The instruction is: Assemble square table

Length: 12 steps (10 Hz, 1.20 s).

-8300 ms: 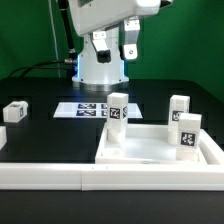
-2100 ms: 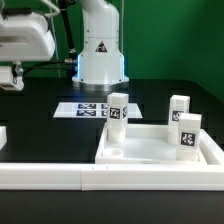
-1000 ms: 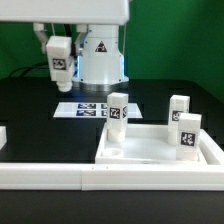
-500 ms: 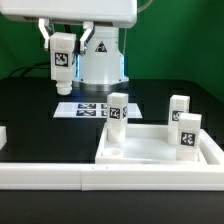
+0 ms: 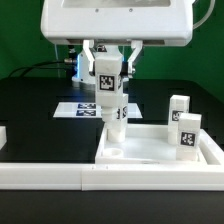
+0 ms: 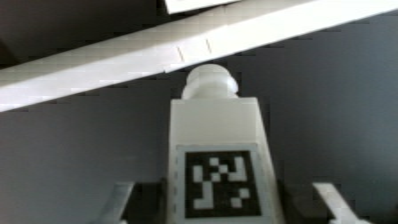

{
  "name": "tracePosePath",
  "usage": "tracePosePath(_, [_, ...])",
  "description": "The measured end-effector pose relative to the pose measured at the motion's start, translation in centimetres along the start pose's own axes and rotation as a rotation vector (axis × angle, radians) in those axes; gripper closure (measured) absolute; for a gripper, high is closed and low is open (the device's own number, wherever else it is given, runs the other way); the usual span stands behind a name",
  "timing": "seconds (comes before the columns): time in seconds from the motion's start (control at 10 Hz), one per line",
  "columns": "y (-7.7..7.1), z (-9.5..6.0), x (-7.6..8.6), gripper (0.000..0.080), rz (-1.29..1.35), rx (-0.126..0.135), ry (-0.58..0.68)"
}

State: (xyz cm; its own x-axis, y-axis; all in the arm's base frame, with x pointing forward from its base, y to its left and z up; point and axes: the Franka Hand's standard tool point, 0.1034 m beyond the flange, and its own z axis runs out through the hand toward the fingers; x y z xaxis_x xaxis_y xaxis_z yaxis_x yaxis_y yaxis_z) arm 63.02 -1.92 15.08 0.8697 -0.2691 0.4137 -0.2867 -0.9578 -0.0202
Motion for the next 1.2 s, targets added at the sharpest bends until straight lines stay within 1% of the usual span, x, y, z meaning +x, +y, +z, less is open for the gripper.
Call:
tracePosePath(0.3, [0.0,0.1,-0.1,0.0509,0.0,0.0,0.01])
tracePosePath(0.4, [0.5,0.4,-1.4,0.0509,0.003,-0.002,0.04])
tracePosePath(0.5, [0.6,1.4,-3.1,0.0509,0.0,-0.01,0.04])
tracePosePath(0.6, [0.6,1.9,-3.5,0.0509,-0.005,-0.015,0.051])
tracePosePath(0.7, [0.7,2.1,-3.8,0.0509,-0.008,-0.017,0.059])
tracePosePath(0.9, [0.2,2.4,-4.4,0.0509,-0.017,-0.014,0.05])
tracePosePath(1.0, [0.3,2.7,-4.6,0.0509,-0.021,-0.018,0.046])
tracePosePath(1.2, [0.0,3.1,-5.1,0.0509,-0.029,-0.019,0.038])
